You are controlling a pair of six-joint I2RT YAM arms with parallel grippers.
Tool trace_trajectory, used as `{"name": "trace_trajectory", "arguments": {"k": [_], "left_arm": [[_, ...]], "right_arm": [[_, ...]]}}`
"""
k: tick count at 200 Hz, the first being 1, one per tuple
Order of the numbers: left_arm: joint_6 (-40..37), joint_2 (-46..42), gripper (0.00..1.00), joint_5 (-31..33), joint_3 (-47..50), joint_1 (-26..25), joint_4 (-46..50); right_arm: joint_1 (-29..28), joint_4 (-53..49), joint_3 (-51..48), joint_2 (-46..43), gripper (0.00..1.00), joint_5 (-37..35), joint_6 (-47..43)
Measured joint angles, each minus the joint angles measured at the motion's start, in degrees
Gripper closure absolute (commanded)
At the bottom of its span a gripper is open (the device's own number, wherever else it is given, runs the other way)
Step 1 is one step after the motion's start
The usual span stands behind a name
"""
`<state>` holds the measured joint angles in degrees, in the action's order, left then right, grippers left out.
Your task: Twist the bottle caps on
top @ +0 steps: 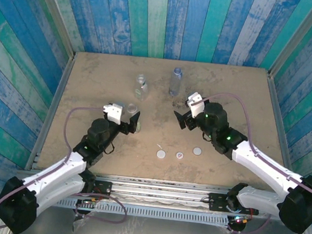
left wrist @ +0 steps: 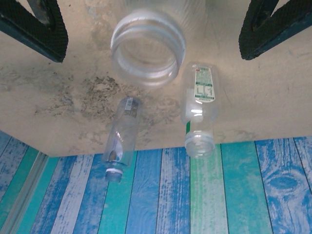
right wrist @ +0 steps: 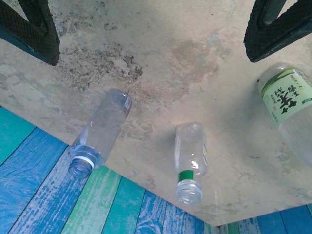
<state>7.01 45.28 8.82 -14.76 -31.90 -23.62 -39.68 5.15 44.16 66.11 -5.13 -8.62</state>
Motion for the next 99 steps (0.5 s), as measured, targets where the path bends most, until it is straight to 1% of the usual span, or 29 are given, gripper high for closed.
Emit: {"name": "trace_trajectory", "arguments": {"k": [99], "left_arm": [[0.48,10.27,0.06,0.09,7.45,0.0,-15.91]], "right_arm": [[-0.17,2.38,0.09,1.62,0.0,-1.81,0.96]]}}
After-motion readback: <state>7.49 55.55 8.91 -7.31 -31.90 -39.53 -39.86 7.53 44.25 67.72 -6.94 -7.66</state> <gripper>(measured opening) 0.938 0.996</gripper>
